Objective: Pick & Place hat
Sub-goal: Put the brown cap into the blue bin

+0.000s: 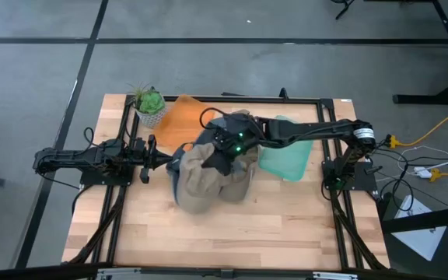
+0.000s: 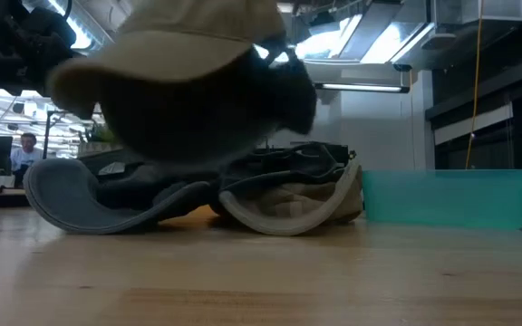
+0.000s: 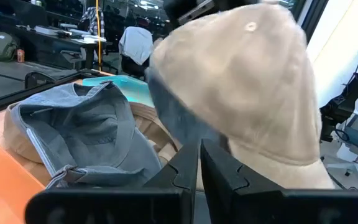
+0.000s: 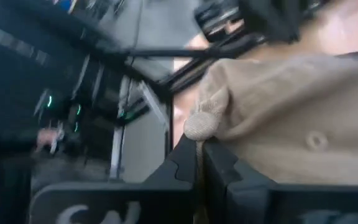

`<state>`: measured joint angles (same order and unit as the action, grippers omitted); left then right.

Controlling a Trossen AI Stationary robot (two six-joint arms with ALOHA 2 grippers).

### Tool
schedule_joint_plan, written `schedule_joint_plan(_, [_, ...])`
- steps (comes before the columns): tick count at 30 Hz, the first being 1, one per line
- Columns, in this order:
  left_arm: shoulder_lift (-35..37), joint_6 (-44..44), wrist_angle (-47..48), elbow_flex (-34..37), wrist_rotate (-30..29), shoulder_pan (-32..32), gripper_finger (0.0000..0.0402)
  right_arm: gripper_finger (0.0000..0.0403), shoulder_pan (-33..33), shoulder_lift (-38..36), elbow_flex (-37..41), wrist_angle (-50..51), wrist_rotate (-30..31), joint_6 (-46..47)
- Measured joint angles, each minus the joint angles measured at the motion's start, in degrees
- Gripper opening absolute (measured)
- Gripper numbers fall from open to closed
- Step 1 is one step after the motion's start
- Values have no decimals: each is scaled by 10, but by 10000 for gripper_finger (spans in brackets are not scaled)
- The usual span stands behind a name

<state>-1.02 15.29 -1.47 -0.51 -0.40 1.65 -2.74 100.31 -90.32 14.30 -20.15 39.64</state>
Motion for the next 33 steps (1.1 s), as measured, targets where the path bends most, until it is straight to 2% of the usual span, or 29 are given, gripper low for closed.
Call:
schedule_joint_plan(2, [0, 0, 0, 0, 0, 0, 17, 6, -2, 0, 1, 26, 32, 2])
schedule_joint_plan(5, [0, 0, 0, 0, 0, 0, 17, 6, -5, 2, 2, -6, -28, -27])
schedule_joint_plan(7, [0, 0, 0, 0, 0, 0, 17, 6, -2, -2, 0, -2, -5, -21])
schedule_joint_plan(10, [0, 0, 0, 0, 0, 0, 17, 6, -1, -2, 0, 63, 15, -39])
schedule_joint_plan(15, [0, 0, 0, 0, 0, 0, 17, 7, -3, 6, 1, 123, 27, -126])
schedule_joint_plan(20, [0, 0, 0, 0, -1, 0, 17, 7, -2, 17, 2, 217, 90, -203])
schedule_joint_plan(26, [0, 0, 2, 0, -2, 0, 17, 7, -3, 29, 12, 194, 120, -263])
schedule_joint_plan(33, [0, 0, 1, 0, -1, 0, 17, 7, -5, 27, 13, 141, 92, -248])
